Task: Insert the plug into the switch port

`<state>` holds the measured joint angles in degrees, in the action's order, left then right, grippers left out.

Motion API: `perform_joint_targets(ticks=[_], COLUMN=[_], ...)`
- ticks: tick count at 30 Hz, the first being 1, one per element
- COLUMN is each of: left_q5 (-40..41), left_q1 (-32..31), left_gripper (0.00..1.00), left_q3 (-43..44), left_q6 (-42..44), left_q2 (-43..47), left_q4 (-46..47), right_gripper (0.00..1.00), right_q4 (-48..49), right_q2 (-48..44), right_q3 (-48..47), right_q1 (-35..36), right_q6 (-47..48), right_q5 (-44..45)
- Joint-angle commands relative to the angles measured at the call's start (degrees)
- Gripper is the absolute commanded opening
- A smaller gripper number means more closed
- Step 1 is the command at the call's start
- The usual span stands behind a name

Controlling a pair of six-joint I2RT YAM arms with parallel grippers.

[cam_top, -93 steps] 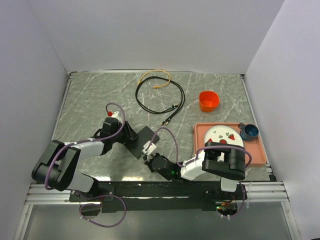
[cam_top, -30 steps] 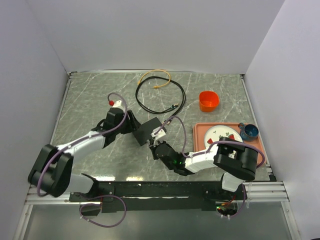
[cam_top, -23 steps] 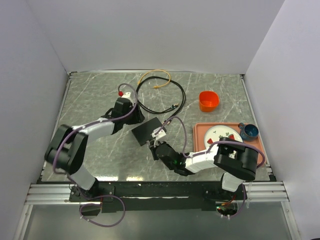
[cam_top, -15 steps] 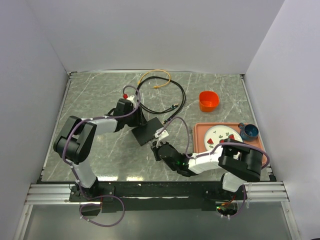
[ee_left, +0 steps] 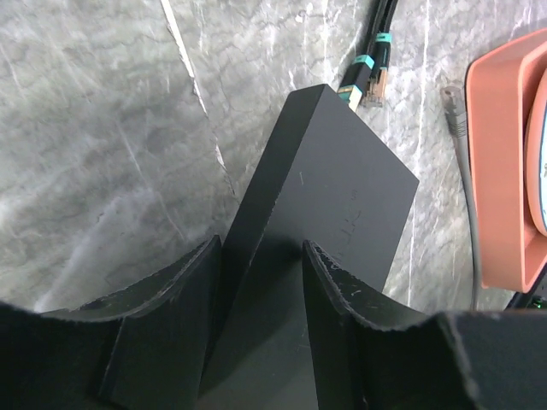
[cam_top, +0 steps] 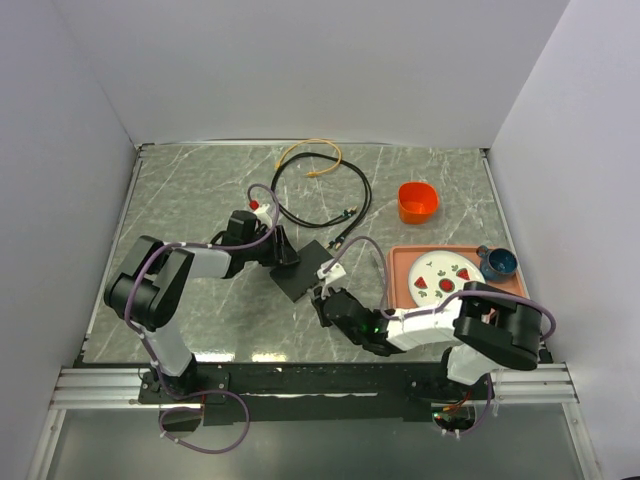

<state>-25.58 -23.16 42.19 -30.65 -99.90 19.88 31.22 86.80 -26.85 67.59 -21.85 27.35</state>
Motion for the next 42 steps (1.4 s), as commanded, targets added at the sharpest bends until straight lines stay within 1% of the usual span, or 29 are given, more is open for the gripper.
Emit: perform_joint_targets(ticks=[1,6,12,24,34,42], left_q5=[-1.49,-1.31,-1.22,-2.01,-2.63,-2.89], left_q1=[-0.40,-0.40,-0.40,-0.40,-0.40,-0.40], left_gripper=[0.50,0.49,0.49,0.49,0.49,0.48], left_q3=[-2.03,-1.68,-1.50,-2.03,-2.56,-2.29], left_q6=[0.24,-0.45,-0.64,-0.72,-1.07,-0.99], left_q2=[-0.38,-2.14,-2.23,-3.02,-4.34,-4.87], left_q4=[-3.79,-3.18,-3.53,-3.09,-2.21,-2.39], right_gripper=[0.00,0.00,0.00,0.00,0.00,0.00], right_q4=[-3.97,-3.54,-0.29,3.31,8.14,6.75], right_q2=[-3.22,-0.85,2.49,7.41,7.06,7.94], right_q3=[0.92,0.22,-0.66,-2.77,-1.01,-2.24], right_q1=[0.43,1.84,4.12,4.04,3.95,3.69], right_q6=[-1.19,-0.04,1.10,1.02,1.98,1.81], right_q5=[1.21,0.77,1.91,4.98,6.05,7.01])
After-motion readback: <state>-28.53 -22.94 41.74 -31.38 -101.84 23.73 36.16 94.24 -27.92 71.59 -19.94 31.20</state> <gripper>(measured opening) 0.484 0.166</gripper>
